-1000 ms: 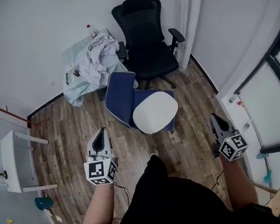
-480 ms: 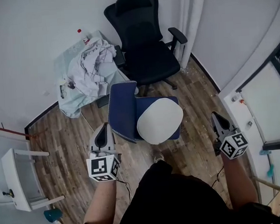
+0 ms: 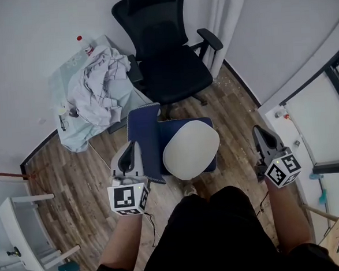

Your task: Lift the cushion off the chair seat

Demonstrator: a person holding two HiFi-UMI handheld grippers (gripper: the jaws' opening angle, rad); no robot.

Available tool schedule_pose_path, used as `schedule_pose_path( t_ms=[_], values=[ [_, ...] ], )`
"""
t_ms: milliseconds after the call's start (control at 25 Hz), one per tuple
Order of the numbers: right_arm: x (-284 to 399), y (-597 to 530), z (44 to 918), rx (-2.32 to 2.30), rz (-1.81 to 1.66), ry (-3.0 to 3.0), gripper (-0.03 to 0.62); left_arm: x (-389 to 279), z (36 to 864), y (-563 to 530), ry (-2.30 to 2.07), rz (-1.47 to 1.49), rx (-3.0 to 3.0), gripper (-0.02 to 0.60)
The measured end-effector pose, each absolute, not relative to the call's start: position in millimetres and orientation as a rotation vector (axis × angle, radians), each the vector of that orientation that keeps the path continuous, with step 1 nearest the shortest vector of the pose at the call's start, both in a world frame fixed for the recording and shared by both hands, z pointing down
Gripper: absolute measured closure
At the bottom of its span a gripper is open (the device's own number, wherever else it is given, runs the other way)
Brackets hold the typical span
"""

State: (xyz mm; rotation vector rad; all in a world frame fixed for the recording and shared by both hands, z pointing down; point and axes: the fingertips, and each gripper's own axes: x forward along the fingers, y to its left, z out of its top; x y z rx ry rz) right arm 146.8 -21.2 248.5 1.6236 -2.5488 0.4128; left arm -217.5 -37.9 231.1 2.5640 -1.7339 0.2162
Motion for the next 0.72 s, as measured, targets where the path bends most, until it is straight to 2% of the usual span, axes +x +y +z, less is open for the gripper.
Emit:
schedule_pose_path(
  t_ms=[360, 720],
  values=[
    [143, -76, 255, 1.674, 0.431, -2.563, 0.582, -196, 242, -79, -1.686, 0.207, 2.581, 0.577],
    [142, -116, 298, 1.513, 0.427, -2.623, 0.582, -182, 270, -93, -1.787, 0.261, 2.45, 0.577]
  ],
)
